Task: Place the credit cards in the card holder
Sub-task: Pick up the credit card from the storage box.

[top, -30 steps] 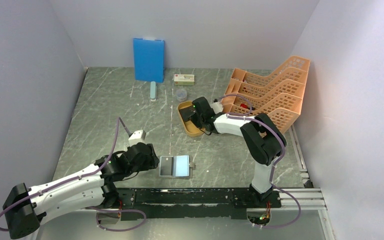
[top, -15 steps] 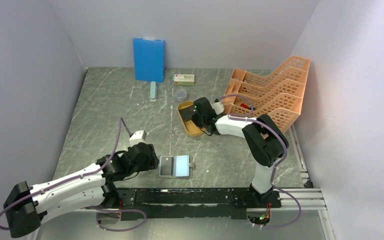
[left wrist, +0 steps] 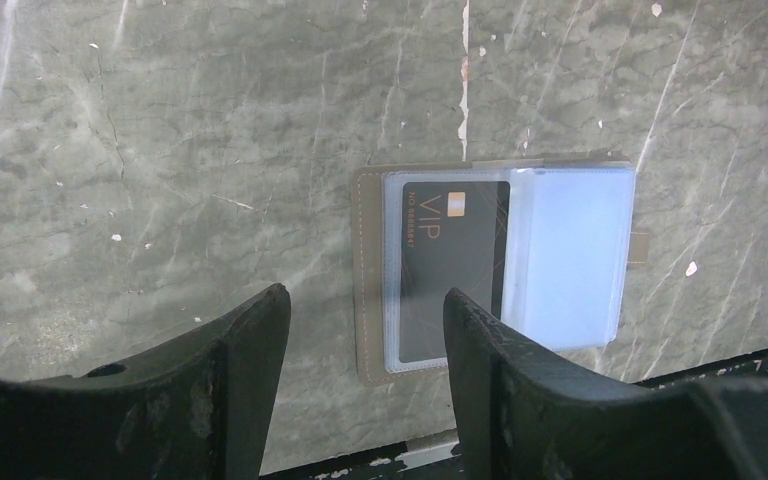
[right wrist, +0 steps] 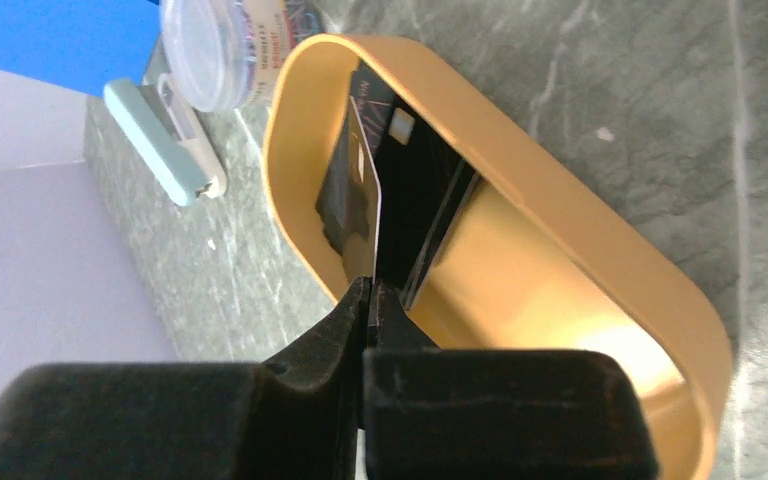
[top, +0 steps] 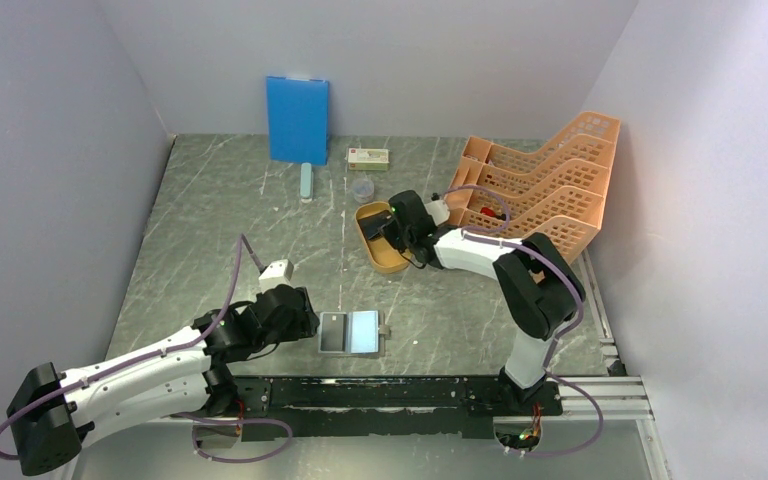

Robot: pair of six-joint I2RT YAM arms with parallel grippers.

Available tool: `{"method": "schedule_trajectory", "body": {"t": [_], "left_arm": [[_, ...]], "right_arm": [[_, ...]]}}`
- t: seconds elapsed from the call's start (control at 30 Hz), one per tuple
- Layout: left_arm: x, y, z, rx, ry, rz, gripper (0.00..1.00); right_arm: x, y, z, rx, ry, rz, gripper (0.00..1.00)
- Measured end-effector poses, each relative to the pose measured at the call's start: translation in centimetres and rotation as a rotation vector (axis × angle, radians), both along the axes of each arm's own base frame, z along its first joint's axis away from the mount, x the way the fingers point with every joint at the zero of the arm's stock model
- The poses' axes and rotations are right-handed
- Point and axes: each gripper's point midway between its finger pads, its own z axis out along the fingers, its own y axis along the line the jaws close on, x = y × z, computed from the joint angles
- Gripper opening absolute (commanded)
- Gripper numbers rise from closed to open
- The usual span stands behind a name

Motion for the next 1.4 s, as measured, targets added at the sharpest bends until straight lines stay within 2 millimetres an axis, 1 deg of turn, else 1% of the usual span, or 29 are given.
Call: {"method": "schedule_trajectory", "body": {"t": [0.07, 0.2, 0.4, 0.53, 0.63, 0.67, 0.73, 0.77, 0.9, 0.97, 1.0, 1.03, 1.1, 1.13, 1.27, 1.4], "left_arm": [[0.0, 0.0, 0.0, 0.0, 0.0, 0.0, 0.62], [0.0, 0.0, 0.1, -0.005, -0.003, 0.001, 0.62], [0.1, -0.1, 0.7, -0.03, -0.018, 0.003, 0.62], [0.1, -0.1, 0.7, -0.03, -0.019, 0.004, 0.61], [0.0, 0.2, 0.7, -0.022, -0.017, 0.007, 0.61], [-0.1, 0.3, 0.9, -0.022, -0.019, 0.009, 0.62], [0.0, 0.5, 1.6, -0.03, -0.036, 0.017, 0.62], [0.2, 0.6, 2.3, -0.045, -0.053, 0.021, 0.63], [0.6, 0.3, 4.6, -0.102, -0.117, 0.009, 0.62], [0.7, -0.2, 5.3, -0.12, -0.142, -0.021, 0.63], [0.7, -0.6, 5.5, -0.128, -0.151, -0.039, 0.63], [0.8, -1.0, 5.7, -0.133, -0.158, -0.059, 0.63], [0.8, -1.7, 6.0, -0.145, -0.171, -0.093, 0.64], [0.9, -2.1, 6.2, -0.151, -0.177, -0.11, 0.64], [1.0, -3.3, 6.6, -0.17, -0.191, -0.162, 0.67], [1.1, -3.9, 7.8, -0.213, -0.227, -0.183, 0.69]], "right_arm": [[0.3, 0.2, 0.5, 0.002, -0.004, 0.0, 0.0], [1.2, 0.7, 2.1, 0.004, -0.033, 0.005, 0.0], [2.0, 0.8, 3.8, -0.02, -0.066, 0.015, 0.0], [1.7, 0.4, 4.4, -0.046, -0.074, 0.031, 0.0], [1.1, -0.1, 6.2, -0.08, -0.11, 0.078, 0.0], [0.6, -0.3, 7.4, -0.099, -0.144, 0.121, 0.0], [-1.0, -1.1, 10.7, -0.135, -0.242, 0.224, 0.0], [-1.9, -1.5, 12.2, -0.148, -0.292, 0.273, 0.0], [-6.9, -2.7, 20.2, -0.204, -0.566, 0.517, 0.0], [-9.4, -2.8, 22.9, -0.218, -0.675, 0.629, 0.0], [-10.7, -2.9, 23.8, -0.225, -0.718, 0.688, 0.0], [-12.1, -2.9, 24.2, -0.229, -0.749, 0.751, 0.0], [-14.2, -2.9, 23.8, -0.234, -0.774, 0.852, 0.0], [-15.2, -2.9, 23.0, -0.235, -0.769, 0.906, 0.0], [-18.9, -2.9, 18.3, -0.198, -0.679, 1.087, 0.0], [-21.7, -3.1, 15.1, -0.123, -0.615, 1.174, 0.0]]}}
